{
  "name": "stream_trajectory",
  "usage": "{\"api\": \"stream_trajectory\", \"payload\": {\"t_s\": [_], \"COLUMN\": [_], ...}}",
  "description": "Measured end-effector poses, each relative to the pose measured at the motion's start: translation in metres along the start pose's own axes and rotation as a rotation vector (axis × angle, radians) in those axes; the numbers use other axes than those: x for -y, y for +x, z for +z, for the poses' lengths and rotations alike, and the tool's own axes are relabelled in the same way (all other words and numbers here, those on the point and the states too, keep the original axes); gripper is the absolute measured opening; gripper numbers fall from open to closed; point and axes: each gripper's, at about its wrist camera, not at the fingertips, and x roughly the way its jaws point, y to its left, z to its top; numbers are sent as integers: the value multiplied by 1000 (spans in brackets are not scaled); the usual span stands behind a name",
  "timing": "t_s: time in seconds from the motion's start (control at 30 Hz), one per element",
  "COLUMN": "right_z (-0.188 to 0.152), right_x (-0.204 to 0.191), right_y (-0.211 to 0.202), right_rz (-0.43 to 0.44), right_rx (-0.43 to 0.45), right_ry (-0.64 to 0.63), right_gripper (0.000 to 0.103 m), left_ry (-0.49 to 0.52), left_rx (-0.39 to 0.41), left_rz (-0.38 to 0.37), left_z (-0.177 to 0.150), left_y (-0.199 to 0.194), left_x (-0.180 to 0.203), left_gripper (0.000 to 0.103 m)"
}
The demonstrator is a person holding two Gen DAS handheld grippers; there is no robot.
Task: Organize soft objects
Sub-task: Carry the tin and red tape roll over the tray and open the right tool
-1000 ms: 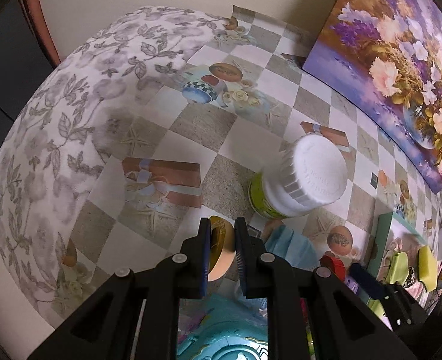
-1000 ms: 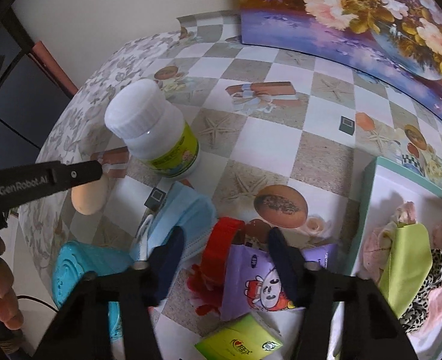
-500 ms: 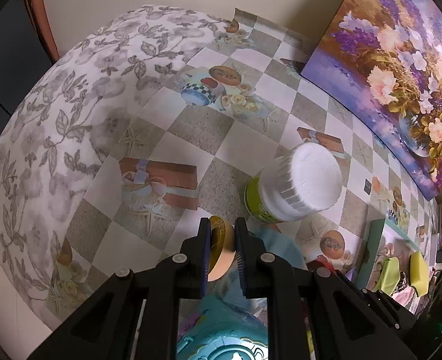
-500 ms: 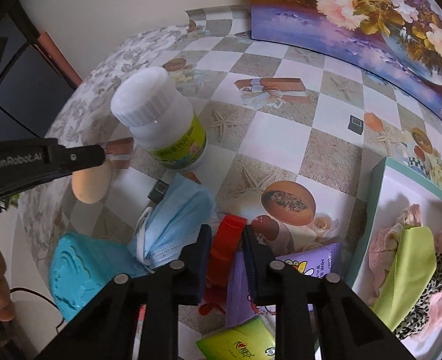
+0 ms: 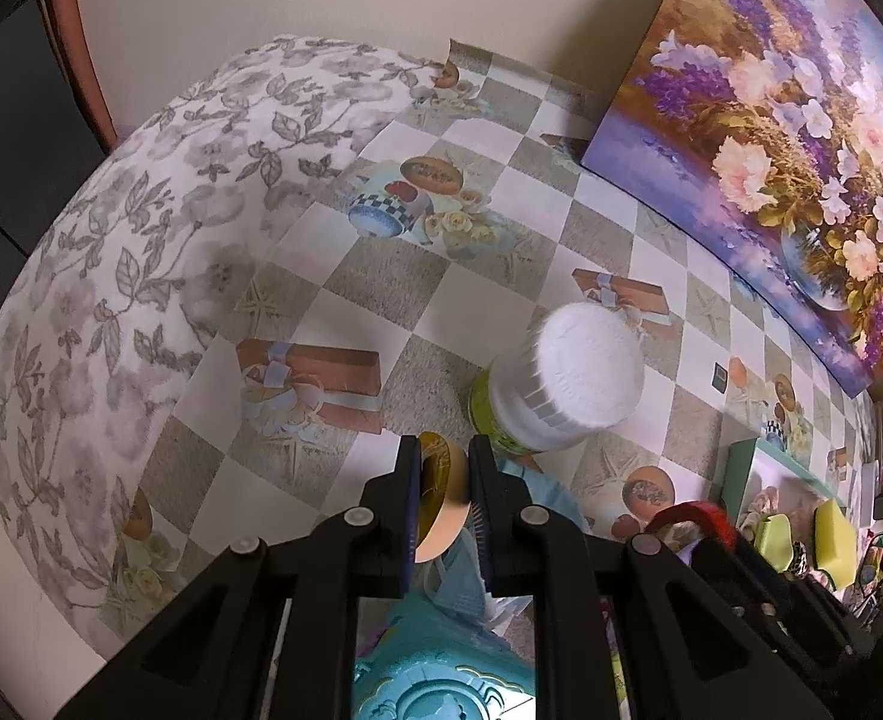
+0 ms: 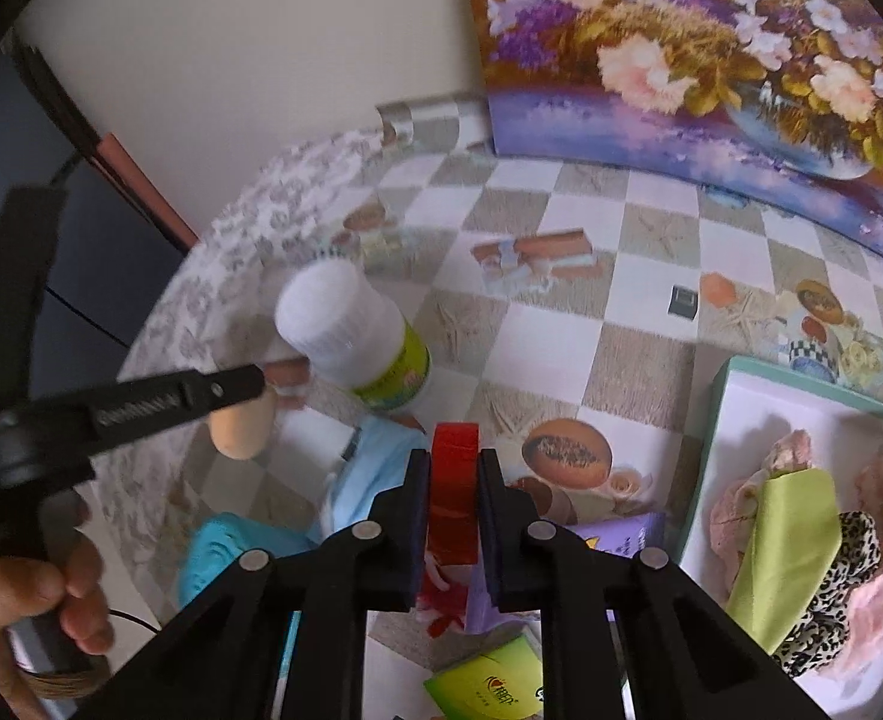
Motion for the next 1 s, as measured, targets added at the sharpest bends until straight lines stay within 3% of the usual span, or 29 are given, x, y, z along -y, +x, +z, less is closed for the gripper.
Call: {"api": "stream_trajectory", "payload": {"t_s": [0.1, 0.5, 0.73, 1.0], "right_z": [2, 6, -4, -26], "right_x": [2, 37, 76, 130], "right_y": [-10, -59, -103, -149], "right_rz": [2, -145, -259, -373], "right_rx": [21, 88, 157, 202], "right_ry": [8, 73, 144, 268], "right_gripper": [16, 16, 16, 16], "left_ry": [12, 88, 157, 317], "left_rx": [15, 81, 106, 97], "left_rz": [10, 5, -66, -122], "left_z": [-1, -2, -10, -35], "left_y": [-6, -34, -50, -56], "left_x": [4, 32, 64, 129], "left_gripper": [16, 16, 16, 16]}}
